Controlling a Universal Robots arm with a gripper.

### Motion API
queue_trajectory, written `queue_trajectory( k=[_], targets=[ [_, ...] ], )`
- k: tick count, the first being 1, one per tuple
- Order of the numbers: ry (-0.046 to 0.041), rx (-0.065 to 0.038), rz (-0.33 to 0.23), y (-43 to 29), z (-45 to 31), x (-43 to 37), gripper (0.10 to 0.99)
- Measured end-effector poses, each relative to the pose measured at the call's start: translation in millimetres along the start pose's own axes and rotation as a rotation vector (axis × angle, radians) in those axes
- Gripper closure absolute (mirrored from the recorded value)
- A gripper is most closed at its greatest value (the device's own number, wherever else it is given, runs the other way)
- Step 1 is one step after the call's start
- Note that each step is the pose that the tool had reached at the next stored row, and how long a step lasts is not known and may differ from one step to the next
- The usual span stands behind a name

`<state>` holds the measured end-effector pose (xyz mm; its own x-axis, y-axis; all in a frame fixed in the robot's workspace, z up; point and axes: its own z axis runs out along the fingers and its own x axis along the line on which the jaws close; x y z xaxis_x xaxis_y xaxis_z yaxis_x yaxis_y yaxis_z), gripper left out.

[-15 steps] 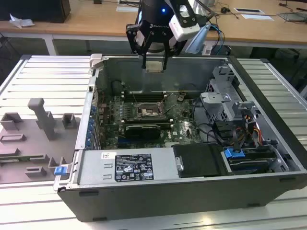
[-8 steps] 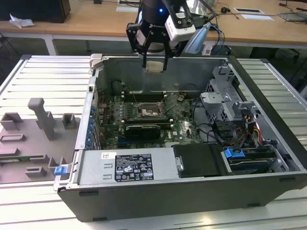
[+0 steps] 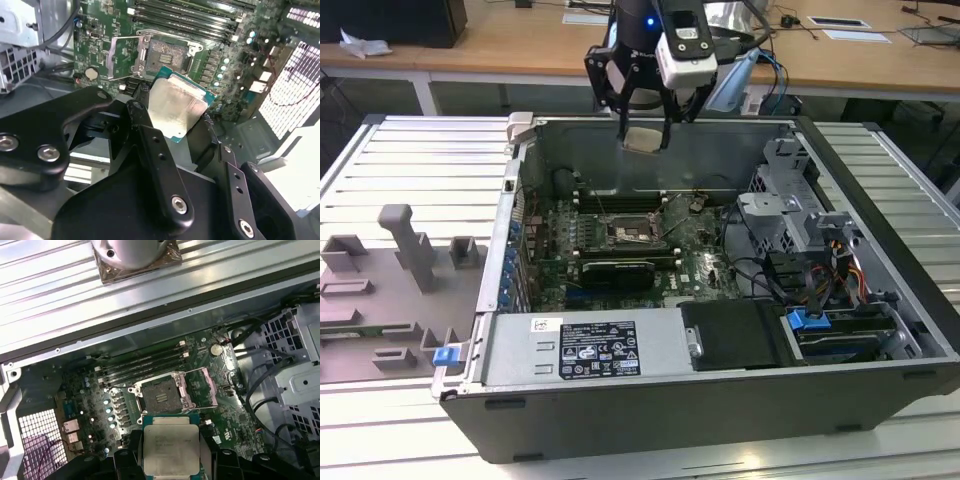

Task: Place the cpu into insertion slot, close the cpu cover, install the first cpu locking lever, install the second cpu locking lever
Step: 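Place the cpu into insertion slot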

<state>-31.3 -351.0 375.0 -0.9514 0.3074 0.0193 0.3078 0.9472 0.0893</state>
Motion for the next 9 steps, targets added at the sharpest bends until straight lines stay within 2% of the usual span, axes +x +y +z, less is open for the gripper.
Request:
queue_trajectory(
  k=[6, 9],
  targets=[
    [-0.0092, -0.002, 0.103, -0.1, 0.5, 0.0, 0.545],
    [-0.0162, -0.004, 0.18, -0.1, 1.1, 0.0, 0.545]
  ],
)
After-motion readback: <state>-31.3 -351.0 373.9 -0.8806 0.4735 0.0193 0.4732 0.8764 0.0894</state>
